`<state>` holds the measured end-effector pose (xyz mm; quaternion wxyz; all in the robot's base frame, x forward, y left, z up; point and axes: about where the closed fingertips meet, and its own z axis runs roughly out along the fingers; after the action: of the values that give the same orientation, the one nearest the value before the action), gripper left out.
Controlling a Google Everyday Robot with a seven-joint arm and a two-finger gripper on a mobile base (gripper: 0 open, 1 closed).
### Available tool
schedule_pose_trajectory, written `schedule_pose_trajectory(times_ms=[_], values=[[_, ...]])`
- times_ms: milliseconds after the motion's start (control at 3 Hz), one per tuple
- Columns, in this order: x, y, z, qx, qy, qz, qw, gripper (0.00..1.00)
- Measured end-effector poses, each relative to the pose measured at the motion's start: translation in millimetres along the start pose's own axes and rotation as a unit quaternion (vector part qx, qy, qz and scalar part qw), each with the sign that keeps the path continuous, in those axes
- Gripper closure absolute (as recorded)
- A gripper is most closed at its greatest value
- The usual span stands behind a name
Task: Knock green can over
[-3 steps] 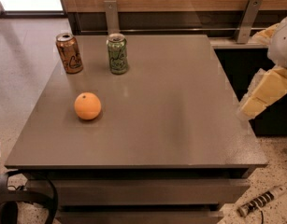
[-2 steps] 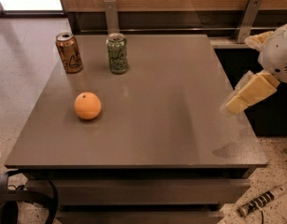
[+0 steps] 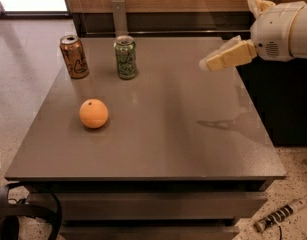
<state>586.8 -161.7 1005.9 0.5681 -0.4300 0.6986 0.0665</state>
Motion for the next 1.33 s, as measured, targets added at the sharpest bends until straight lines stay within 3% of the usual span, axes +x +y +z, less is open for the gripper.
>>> schedule_pose_trajectory(times_ms=[333,667,1333], values=[[-2.6,-6.7,-2.9,0.016,0.004,-0.002,0.9999,0.00],[-2.1,-5.2,2.6,0.013,-0.001,0.002,0.9999,0.00],[1.9,17.2,97.5,-0.034,-0.080,0.074,0.9934,0.00]])
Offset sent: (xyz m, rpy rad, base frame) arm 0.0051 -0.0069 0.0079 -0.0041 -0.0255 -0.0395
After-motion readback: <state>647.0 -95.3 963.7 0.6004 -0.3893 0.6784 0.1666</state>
